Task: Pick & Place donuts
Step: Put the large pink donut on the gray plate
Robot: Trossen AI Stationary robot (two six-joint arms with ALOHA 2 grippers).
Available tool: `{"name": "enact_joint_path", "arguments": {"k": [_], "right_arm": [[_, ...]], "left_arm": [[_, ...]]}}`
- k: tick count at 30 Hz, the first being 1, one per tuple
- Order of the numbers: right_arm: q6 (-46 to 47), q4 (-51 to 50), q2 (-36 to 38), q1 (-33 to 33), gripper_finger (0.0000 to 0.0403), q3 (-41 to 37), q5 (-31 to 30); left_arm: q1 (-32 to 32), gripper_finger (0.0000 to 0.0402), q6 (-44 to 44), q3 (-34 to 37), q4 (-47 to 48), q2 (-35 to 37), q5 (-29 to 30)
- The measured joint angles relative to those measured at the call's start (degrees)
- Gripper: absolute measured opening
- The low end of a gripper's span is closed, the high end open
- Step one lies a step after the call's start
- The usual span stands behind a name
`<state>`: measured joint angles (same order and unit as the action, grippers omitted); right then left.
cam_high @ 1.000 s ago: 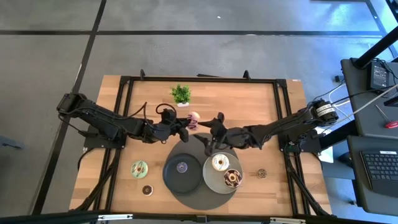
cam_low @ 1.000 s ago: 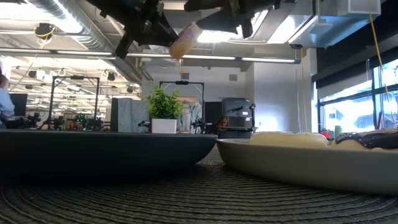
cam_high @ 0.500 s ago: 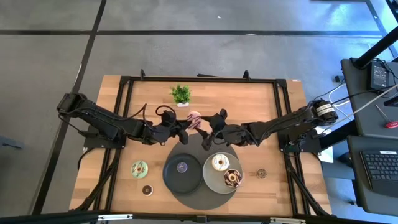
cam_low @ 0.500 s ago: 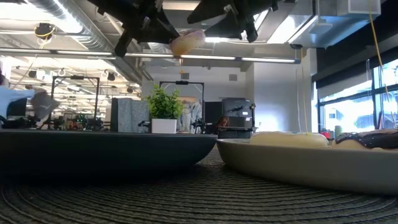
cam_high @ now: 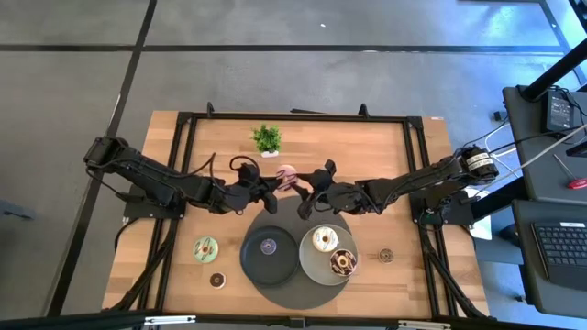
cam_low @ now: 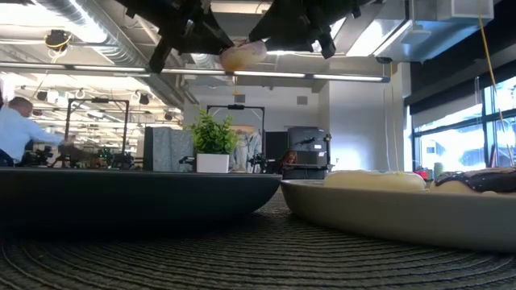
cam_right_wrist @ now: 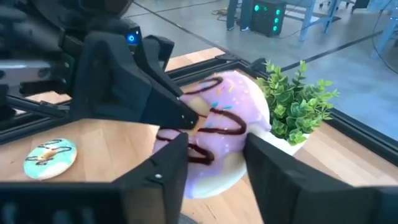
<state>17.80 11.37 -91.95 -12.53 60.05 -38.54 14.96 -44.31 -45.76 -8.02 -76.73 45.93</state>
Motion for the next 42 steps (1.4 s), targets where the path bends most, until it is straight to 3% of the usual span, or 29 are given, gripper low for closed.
{"name": "enact_joint_path", "arguments": {"k": [15, 21, 27, 35, 38, 42], "right_arm": [[-0.1, -0.5, 0.01, -0.01, 0.0032, -0.02, -0.82], [-0.24, -0.58, 0.01, -0.01, 0.0027, -0.06, -0.84], [-0.08, -0.74, 0.21, -0.01, 0.0025, -0.09, -1.09], [1.24, -2.23, 0.26, -0.01, 0.0024, -0.09, -0.7], [1.49, -4.57, 1.16, -0.01, 0.0023, -0.09, 3.52], [2.2, -10.32, 3.7, -1.07, 0.0023, -0.09, 14.56]], "left_arm": [[0.0, 0.0025, 3.12, 0.0, -2.53, 0.0, -0.33], [0.0, 0.005, 5.06, 0.0, -2.24, 0.0, -0.44], [0.04, 0.0109, 5.29, 0.0, -0.36, 0.91, -1.55], [0.11, 0.0146, 7.31, -0.02, 7.95, 8.06, -7.31], [0.11, 0.0148, 8.65, -0.02, 11.81, 11.48, -7.21], [0.11, 0.0145, 8.62, -0.02, 16.64, 15.07, -7.04]]}}
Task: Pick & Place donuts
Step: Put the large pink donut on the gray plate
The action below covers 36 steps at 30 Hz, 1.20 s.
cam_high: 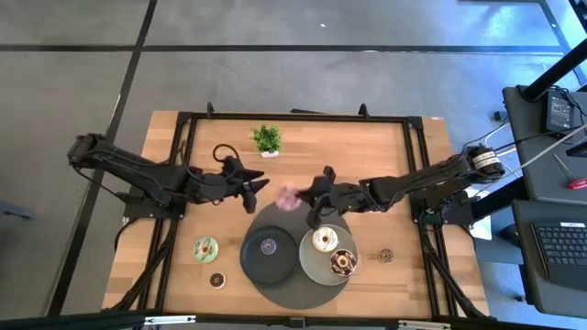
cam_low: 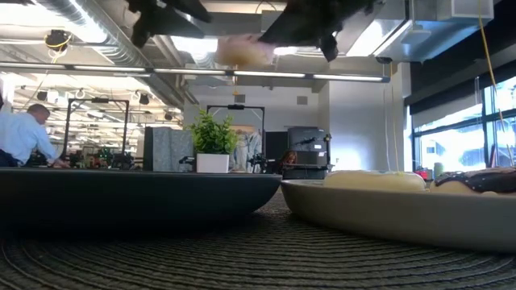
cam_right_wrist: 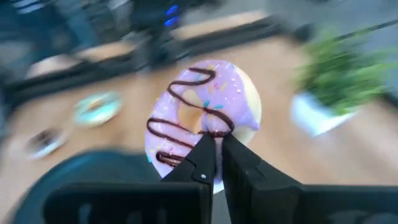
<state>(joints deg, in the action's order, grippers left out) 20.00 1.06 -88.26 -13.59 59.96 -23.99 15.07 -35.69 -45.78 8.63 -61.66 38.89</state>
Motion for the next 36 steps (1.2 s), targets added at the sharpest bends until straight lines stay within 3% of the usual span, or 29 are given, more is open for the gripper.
{"name": "enact_joint_path", "arguments": {"k": [3, 5, 8, 13, 23, 29, 36], "right_arm": [[2.77, -5.92, 1.9, -1.83, 0.0024, 0.04, 10.58], [5.81, -10.15, 2.22, -3.66, 0.0025, 0.04, 13.64], [9.56, -14.57, 2.15, -6.49, 0.0025, 0.02, 14.03], [8.24, -19.89, 2.15, -9.01, 0.0025, 0.0, 11.8], [13.2, -20.16, -0.45, -16.46, 0.0025, 0.02, 14.59], [15.72, -17.7, -6.44, -17.51, 0.0025, 0.0, 11.84], [15.8, -15.74, -10.94, -17.48, 0.0025, 0.0, 13.0]], "left_arm": [[0.0, 0.0144, -0.04, 0.0, 1.95, 1.28, 0.1], [0.0, 0.0145, 0.01, 0.0, 2.42, 1.46, 0.26], [-0.13, 0.0145, 0.01, 0.0, 3.37, 1.34, 0.39], [-0.95, 0.0144, -0.07, 0.0, 5.12, 0.42, 0.46], [-0.9, 0.0145, -0.06, 0.0, 5.57, 0.25, -3.52], [-0.87, 0.0146, -0.12, 0.0, 6.6, 0.25, -5.06], [-0.87, 0.0144, -1.08, 0.0, 6.7, 0.25, -7.12]]}}
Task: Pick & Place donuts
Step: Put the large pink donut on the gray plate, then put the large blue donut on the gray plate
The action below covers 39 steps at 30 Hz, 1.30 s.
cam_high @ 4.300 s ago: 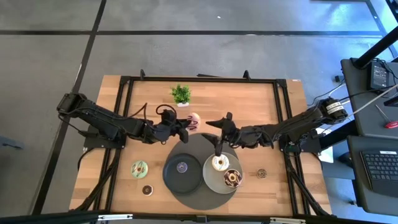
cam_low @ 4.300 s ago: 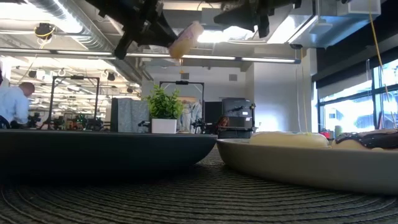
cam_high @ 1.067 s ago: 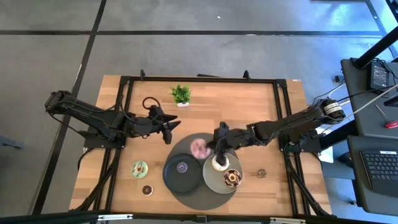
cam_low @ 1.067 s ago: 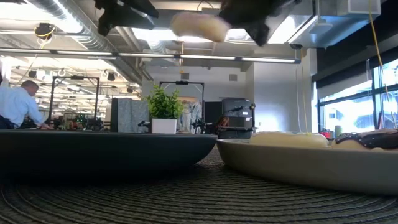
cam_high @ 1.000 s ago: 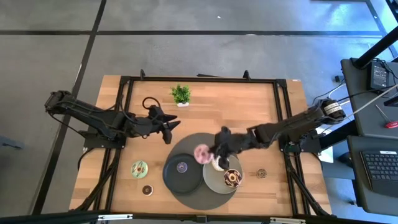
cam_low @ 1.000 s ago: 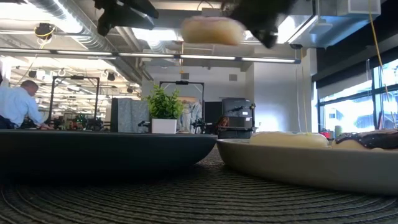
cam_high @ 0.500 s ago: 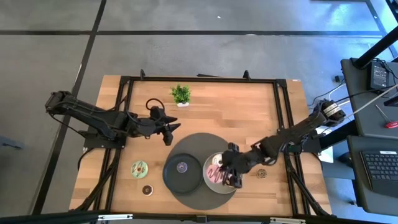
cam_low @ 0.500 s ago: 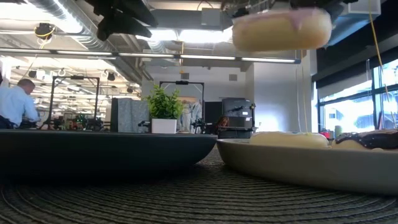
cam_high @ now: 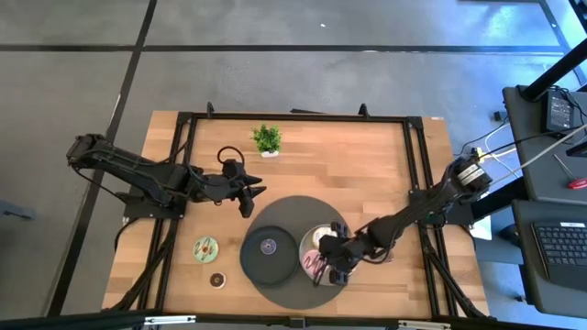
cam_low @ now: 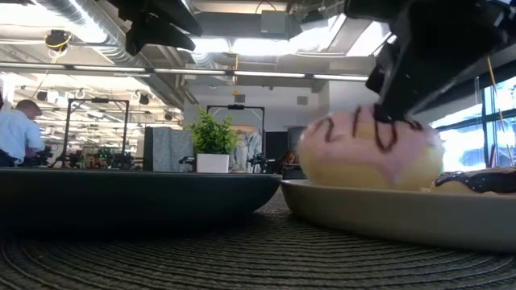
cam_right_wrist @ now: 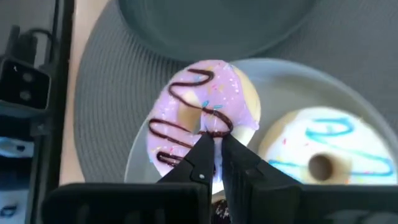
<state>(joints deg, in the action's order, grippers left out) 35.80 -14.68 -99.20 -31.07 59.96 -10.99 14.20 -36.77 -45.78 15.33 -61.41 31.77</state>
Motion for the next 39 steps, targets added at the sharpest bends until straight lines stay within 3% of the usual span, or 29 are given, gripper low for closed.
{"name": "enact_joint_path", "arguments": {"k": [14, 25, 33, 39], "right_arm": [[-1.63, -0.28, -2.08, 0.0, 0.0033, 0.0, 1.51], [-3.14, -1.68, -1.21, 0.24, 0.014, 0.0, 1.5], [-1.35, -13.25, 3.9, 1.19, 0.016, 0.01, -10.78], [-1.38, -21.91, 10.7, 2.25, 0.0161, 0.02, -11.71]], "left_arm": [[0.0, 0.0144, -1.49, 0.0, -0.06, 0.0, -0.59], [0.0, 0.0145, -2.52, 0.01, -0.04, 0.0, -0.59], [0.0, 0.0146, -3.35, 0.02, 2.62, 0.0, -3.42], [1.34, 0.0145, -12.7, 0.02, 17.08, 0.02, -10.9]]}}
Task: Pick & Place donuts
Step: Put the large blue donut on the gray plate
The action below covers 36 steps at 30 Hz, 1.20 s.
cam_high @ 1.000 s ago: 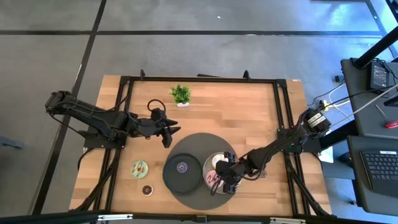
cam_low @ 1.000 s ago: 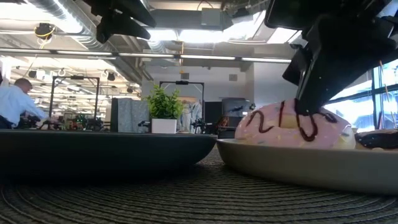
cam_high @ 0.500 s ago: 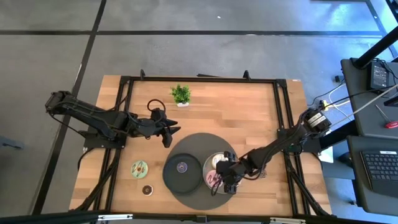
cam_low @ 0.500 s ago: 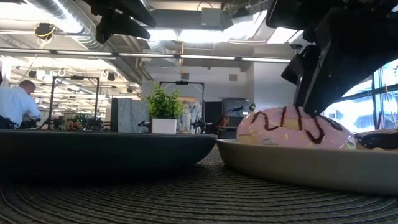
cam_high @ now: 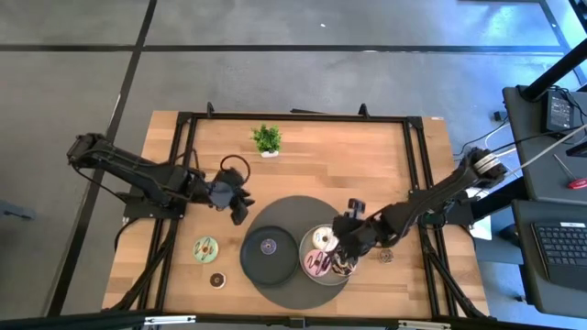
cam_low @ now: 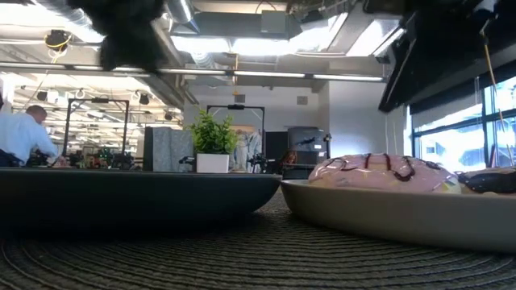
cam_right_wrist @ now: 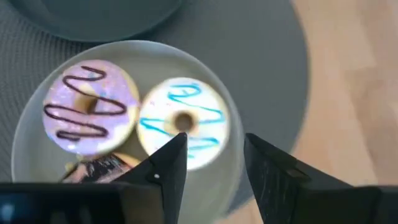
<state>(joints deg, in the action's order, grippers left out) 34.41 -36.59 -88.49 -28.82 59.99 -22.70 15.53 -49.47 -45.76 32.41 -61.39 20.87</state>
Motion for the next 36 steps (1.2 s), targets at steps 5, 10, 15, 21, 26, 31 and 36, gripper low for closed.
{"name": "enact_joint_path", "arguments": {"k": [5, 10, 15, 21, 26, 31, 36], "right_arm": [[-0.22, -1.25, 4.59, 3.15, 0.0161, 0.0, 0.57], [-3.43, -2.06, 5.32, 7.45, 0.0161, -0.2, 2.08], [-7.97, 2.94, 5.34, 12.08, 0.0161, -3.22, 10.21], [-12.01, 13.01, 5.34, 15.55, 0.0161, -6.57, 14.64], [-13.6, 15.89, 5.34, 17.65, 0.0161, -6.95, 14.86], [-14.0, 16.35, 5.34, 19.3, 0.0161, -6.96, 14.86], [-14.01, 16.36, 5.34, 19.99, 0.0161, -6.97, 14.88]], "left_arm": [[4.57, 0.0144, -12.68, 0.0, 14.89, 0.0, -3.66], [10.24, 0.0145, -25.94, 0.04, 26.4, 0.0, -11.53], [16.7, 0.0148, -36.17, 0.63, 28.07, -0.16, -16.95], [23.43, 0.0144, -43.46, 0.72, 27.2, -4.34, -16.66], [26.43, 0.0146, -47.42, 0.72, 27.18, -10.0, -20.17], [27.19, 0.0143, -50.58, 0.74, 27.13, -14.89, -22.34], [27.19, 0.0141, -51.96, 0.76, 24.94, -18.23, -22.3]]}}
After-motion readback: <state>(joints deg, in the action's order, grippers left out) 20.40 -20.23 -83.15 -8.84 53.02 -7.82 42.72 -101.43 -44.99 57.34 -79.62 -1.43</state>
